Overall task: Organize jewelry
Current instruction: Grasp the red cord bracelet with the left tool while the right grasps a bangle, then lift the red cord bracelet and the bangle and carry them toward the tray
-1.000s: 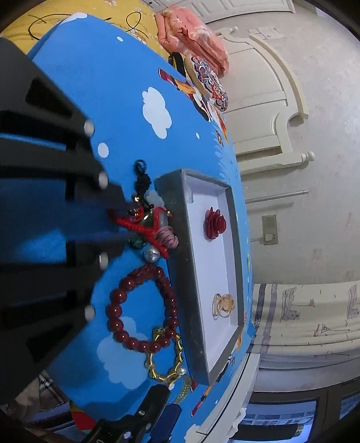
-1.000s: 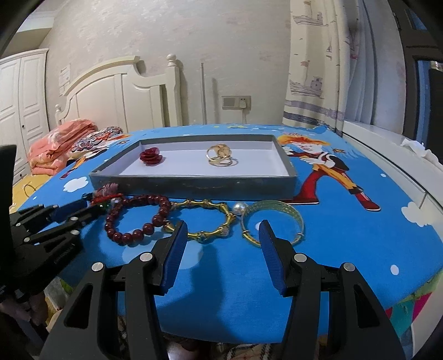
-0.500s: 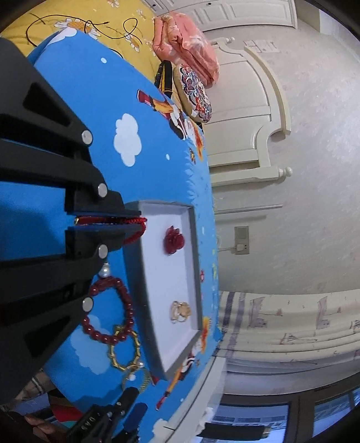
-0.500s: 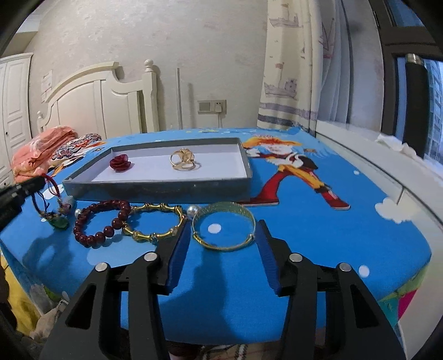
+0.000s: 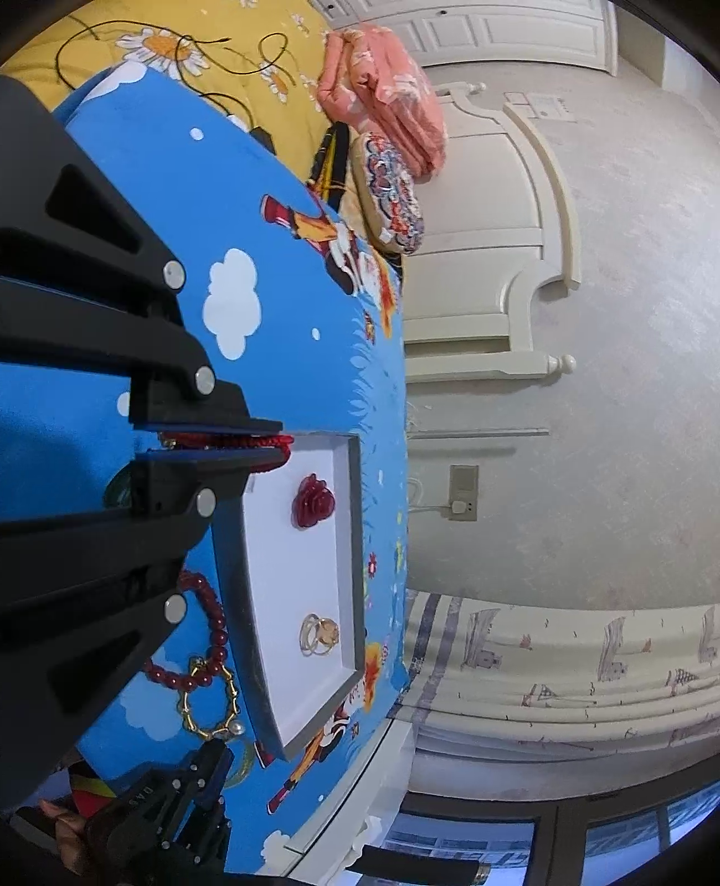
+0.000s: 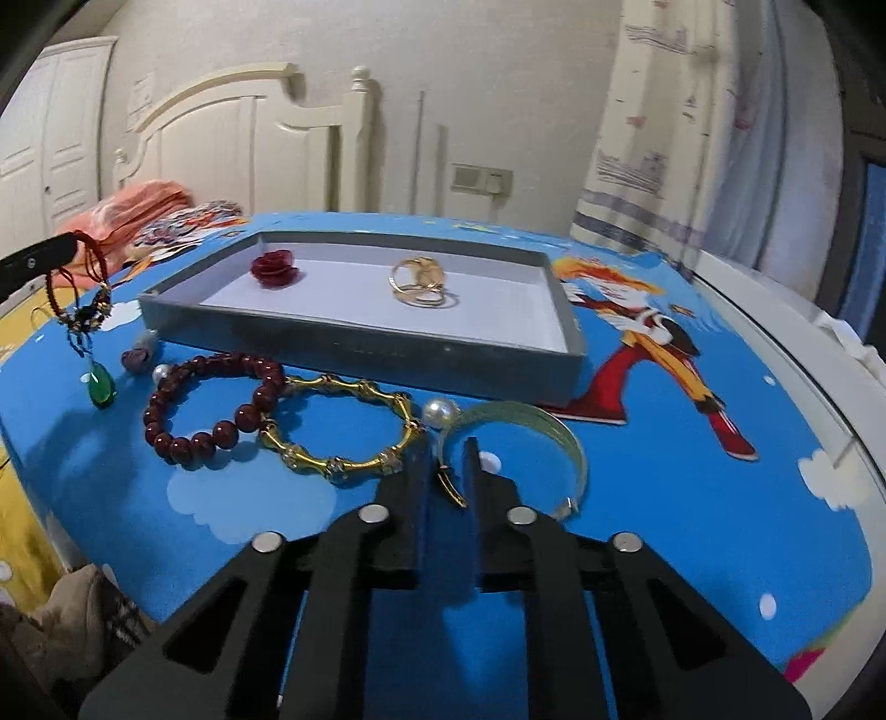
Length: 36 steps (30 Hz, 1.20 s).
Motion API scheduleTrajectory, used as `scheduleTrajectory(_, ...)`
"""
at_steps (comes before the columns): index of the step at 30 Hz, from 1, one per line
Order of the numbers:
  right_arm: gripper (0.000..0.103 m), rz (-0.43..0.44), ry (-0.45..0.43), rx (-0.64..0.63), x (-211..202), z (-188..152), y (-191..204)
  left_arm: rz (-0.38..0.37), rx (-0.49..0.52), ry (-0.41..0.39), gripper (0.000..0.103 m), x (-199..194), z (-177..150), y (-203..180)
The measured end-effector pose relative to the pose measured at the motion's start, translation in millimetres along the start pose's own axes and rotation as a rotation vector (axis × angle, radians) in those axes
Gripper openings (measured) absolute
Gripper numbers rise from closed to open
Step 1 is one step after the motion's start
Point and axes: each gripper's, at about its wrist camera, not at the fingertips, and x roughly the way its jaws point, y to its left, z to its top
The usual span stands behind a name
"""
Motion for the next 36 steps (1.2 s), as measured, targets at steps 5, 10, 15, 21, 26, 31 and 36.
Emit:
scheduleTrajectory(5,0.008,0.002,-0.05,0.054,-13.1,-2.1,-7.3,-0.003,0.001,0.003,0.005,-0.7,-1.2,0.9)
scheduleTrajectory(10,0.008,-0.012,-0.136,0.082,-35.5,1.5,-8.3,-0.067,0.026,-0.032,0.005,-7.5,-3.0,-6.2)
scheduleTrajectory(15,0.008,-0.011,-0.142,0.103,-36.8,3.1,-10.3,-0.001,0.052,0.027,0.049,10.9,-13.9,-10.7)
scheduleTrajectory(21,0.008,-0.002,-0.139,0.11,-37.8,1.0,-9.7,0.024,0.065,0.055,0.049,10.3,-25.5,-2.7)
scheduleTrajectory(26,0.008,0.01,-0.206,0.076,-55.0,7.8,2.5,0.027,0.109,0.079,0.049,4.8,-44.1,-1.8)
scheduleTrajectory(31,0.008,0.022,-0.254,0.033,-70.2,14.4,18.0,0.014,0.077,0.124,0.049,6.2,-55.0,6.7)
scheduleTrajectory(36,0.008,0.035,-0.241,0.011,-68.6,13.4,28.4,0.017,0.094,0.079,0.049,-1.1,-52.3,3.1)
